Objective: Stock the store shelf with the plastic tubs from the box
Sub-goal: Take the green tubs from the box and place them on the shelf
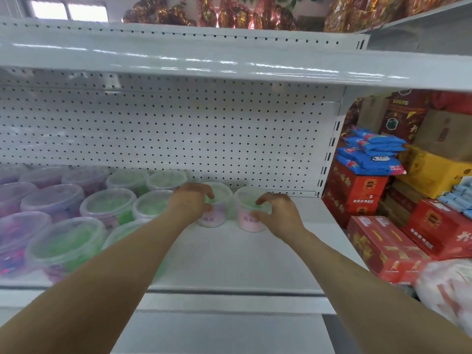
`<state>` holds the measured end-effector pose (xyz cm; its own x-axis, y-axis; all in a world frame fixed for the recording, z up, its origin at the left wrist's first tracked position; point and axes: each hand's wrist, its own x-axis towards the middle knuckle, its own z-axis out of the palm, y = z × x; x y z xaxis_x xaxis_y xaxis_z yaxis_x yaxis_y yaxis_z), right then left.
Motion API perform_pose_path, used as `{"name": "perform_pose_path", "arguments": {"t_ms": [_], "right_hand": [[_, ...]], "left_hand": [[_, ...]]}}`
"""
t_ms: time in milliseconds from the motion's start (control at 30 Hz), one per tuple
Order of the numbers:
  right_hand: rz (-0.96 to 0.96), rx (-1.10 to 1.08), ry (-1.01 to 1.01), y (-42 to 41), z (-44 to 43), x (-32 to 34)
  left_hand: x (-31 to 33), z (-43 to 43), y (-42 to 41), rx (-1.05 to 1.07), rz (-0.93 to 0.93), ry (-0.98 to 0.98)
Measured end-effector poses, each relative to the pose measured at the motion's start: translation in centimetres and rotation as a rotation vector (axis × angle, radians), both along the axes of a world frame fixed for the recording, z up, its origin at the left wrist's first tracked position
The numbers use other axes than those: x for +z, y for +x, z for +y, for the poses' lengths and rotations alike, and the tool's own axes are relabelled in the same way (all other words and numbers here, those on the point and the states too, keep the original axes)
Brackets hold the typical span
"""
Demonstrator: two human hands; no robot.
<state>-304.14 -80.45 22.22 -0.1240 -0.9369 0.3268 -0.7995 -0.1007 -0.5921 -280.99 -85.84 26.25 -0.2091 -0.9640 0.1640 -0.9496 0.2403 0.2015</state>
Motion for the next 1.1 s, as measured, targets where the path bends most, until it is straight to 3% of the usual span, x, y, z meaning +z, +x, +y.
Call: {"name": "perform_pose_path", "arguments": {"t_ms": [133, 367, 667, 1100], "right_hand": [[-0.020, -0.011, 0.025, 0.3, -3.2, 0.2], [0.089, -0.050, 0.052, 0.8, -7.0, 0.5], [0.164, -0.103, 0.020, 1.6, -8.4, 0.1], [0.285, -0.115, 0.044, -0.2, -0.4, 5.1]], "left_hand": [[-0.1, -3.3, 0.2, 0.030, -0.011, 0.038], [-0.8, -6.3, 0.3, -0.013, 0.017, -0.100], [-1.3, -7.9, 0.3, -0.048, 0.087, -0.126], [2.4, 0.6, -3.5, 0.008, 0.155, 0.017]]}}
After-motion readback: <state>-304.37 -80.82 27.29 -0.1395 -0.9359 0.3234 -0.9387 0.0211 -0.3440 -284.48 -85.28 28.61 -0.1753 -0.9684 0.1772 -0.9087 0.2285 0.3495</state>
